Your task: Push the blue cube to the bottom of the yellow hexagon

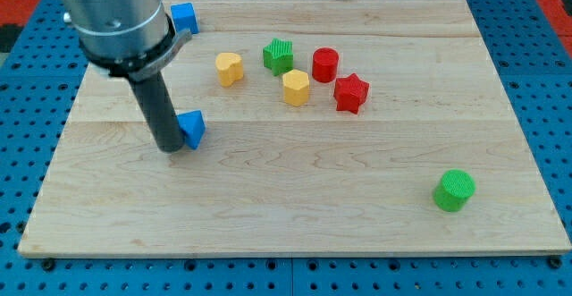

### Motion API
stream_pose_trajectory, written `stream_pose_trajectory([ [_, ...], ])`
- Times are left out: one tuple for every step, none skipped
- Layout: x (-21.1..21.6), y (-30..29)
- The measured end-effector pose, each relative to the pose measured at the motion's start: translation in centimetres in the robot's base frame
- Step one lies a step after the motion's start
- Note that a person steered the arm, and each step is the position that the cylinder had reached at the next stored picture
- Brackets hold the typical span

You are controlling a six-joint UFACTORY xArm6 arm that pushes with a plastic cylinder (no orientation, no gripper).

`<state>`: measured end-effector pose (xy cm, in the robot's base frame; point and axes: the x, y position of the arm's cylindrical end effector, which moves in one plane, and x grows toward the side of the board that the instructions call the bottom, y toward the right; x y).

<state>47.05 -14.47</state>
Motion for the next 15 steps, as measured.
stream_pose_trajectory([
  [-3.0,1.9],
  [-4.5,5.6],
  [-2.8,8.5],
  [-1.6,11.7],
  [-1.7,12.3],
  [-1.7,5.8],
  [-2.1,-1.0],
  [-3.5,-6.7],
  [-6.9,-11.0],
  [-12.8,-12.4],
  [-19.0,-12.3],
  [-23.1,-11.3],
  [-23.9,-7.2],
  [-23.8,-1.9],
  [-24.6,-0.5],
])
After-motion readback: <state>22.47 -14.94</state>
